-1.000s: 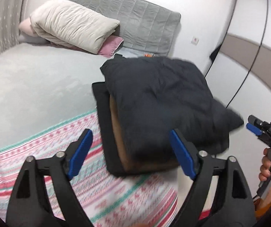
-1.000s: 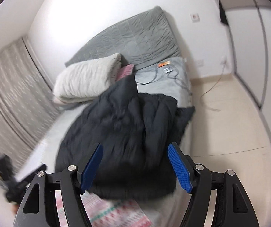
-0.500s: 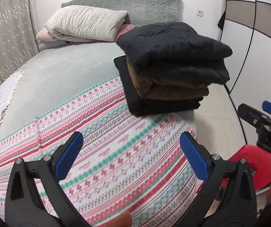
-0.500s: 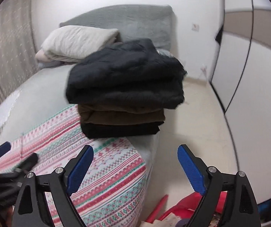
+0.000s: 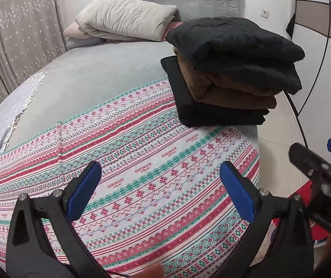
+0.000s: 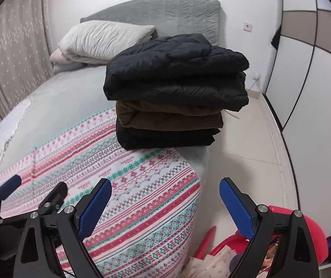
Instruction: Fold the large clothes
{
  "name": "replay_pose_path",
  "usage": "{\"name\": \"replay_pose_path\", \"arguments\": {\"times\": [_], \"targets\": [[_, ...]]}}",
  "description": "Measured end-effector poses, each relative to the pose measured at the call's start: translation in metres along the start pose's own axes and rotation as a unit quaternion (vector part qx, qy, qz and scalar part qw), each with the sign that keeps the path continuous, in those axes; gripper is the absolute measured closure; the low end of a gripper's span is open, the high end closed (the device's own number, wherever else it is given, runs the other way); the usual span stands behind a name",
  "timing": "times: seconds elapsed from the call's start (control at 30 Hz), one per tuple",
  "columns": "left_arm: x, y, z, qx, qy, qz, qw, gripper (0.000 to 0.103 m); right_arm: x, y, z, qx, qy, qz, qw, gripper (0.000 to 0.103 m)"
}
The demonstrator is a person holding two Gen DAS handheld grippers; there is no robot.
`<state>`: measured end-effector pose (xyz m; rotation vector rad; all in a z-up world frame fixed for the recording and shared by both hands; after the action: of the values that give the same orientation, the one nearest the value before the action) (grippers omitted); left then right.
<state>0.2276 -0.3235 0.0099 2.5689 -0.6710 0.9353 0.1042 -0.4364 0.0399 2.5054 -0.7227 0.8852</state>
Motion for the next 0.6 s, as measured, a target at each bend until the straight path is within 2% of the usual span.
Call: {"name": "replay_pose_path", "arguments": {"times": [0.37,0.6], "targets": [[-0.009,0.017,0.001,0.005,0.000,0.017,0.9998,0.001,-0.005,0.016,-0.003,-0.009,0.004,0.001,1.000,0.008],[-0.008,0.015,-0.002,0.007,0.004,0.008,0.9999,0.001,-0.008,0.031,0.001,-0.022,-0.003,0.013,1.000,0.008]]}}
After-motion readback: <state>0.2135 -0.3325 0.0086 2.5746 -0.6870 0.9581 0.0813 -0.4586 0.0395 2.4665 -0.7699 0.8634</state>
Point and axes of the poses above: each gripper's, at about its wrist camera, not at the fingertips, and z roughly the way its jaws point, y to its right, x to its top, the point moved 9 cm from there along z, roughly the way its jaws point, and after that the axes turned 13 degrees about -z, right-handed, at the moved point
